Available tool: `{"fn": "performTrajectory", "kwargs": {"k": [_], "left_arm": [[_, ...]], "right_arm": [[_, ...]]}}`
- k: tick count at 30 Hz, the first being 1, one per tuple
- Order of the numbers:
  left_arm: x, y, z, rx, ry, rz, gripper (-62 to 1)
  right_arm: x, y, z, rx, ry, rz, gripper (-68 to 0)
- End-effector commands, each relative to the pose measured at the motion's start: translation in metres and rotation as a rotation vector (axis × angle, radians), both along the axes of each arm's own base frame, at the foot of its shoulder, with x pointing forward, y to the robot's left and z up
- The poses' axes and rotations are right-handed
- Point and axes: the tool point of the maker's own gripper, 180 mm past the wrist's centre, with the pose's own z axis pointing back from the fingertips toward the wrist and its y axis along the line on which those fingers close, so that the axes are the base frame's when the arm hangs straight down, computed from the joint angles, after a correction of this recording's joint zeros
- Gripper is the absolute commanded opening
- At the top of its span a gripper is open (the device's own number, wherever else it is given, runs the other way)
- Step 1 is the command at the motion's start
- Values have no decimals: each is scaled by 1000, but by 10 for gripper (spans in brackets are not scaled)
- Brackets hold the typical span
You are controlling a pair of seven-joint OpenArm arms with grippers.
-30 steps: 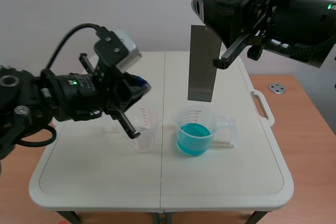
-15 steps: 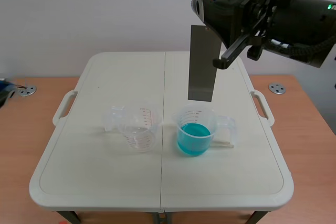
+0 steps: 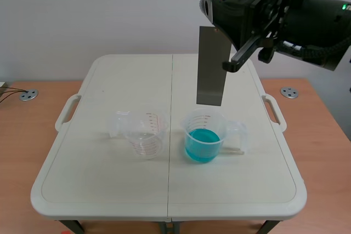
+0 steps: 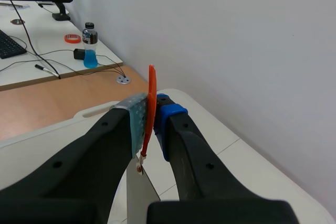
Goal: Hold the metal plate by the orange handle, dip it into the blue solution, take it out and point at it, then put the plate back in the beaker on the left.
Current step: 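Lower the plate into the blue solution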
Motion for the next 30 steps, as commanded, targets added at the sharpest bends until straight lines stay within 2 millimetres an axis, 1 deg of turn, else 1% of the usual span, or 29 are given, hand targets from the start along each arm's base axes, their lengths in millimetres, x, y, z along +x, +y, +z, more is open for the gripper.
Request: {"fn": "performTrajectory", "kwargs": {"k": [1, 5, 10, 16, 21, 25, 30], "left_arm": [[-7, -4, -7, -28, 15, 12, -590], [-36, -11, -33, -58, 118, 20, -590], [-71, -27, -59, -100, 232, 8, -590], [-105, -56, -76, -174, 331, -13, -590], [-133, -71, -87, -211, 411, -19, -590], [-148, -74, -96, -220, 457, -17, -590], [-158, -70, -112, -213, 496, -6, -590]], "right_arm": [[2, -3, 10, 23, -26, -3, -664], [2, -3, 10, 23, -26, -3, -664], [2, -3, 10, 23, -26, -3, -664], [4, -5, 4, 22, -9, -11, -664], [7, -7, -3, 30, 13, -19, -664], [9, -7, -9, 42, 34, -21, -664], [8, -4, -17, 51, 58, -4, -664]]}}
